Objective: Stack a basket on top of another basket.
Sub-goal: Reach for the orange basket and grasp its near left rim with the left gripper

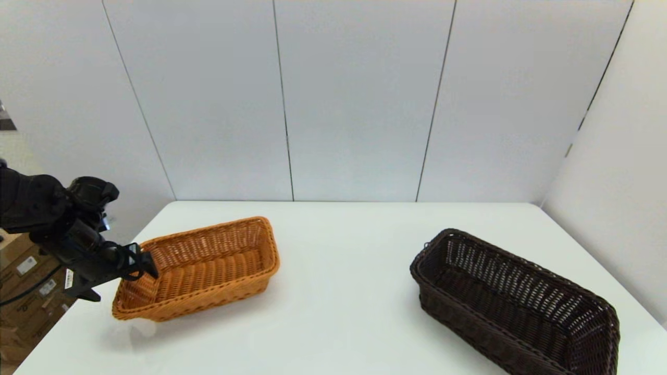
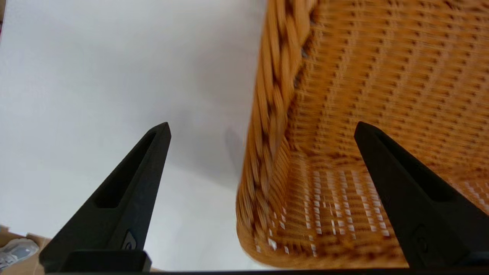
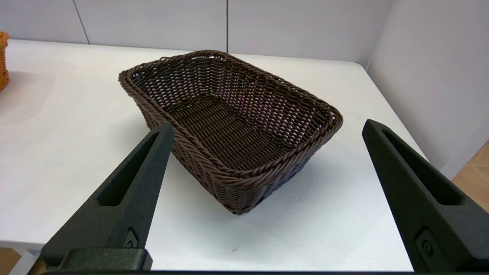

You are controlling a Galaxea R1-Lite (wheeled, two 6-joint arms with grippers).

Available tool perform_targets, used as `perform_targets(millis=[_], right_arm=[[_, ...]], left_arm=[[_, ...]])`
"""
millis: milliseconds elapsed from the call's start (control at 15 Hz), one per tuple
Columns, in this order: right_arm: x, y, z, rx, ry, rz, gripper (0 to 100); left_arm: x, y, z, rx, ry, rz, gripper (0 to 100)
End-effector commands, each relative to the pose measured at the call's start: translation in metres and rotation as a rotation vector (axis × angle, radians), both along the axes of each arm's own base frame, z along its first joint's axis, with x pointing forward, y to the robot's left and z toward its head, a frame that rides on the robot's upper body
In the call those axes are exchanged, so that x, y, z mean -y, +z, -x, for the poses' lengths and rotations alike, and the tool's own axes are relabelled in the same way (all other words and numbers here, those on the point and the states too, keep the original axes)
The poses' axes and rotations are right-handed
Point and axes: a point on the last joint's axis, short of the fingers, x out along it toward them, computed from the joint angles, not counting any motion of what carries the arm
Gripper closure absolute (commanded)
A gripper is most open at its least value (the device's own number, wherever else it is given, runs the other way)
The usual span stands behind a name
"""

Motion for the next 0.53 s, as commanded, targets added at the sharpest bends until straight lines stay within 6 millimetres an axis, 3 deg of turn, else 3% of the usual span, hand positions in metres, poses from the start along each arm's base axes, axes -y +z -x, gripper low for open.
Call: perform_targets(millis=[67,533], right_arm=[[0.000,0.000,0.000,-0.001,0.001,0.000,0],[0.000,0.000,0.000,-0.003,0.001,0.000,0]], left_arm=[[-0.005,-0.021,-0.012,-0.048,0.008,0.011,0],[-0.007,-0.052,-0.023,-0.085,0.011,0.030,0]])
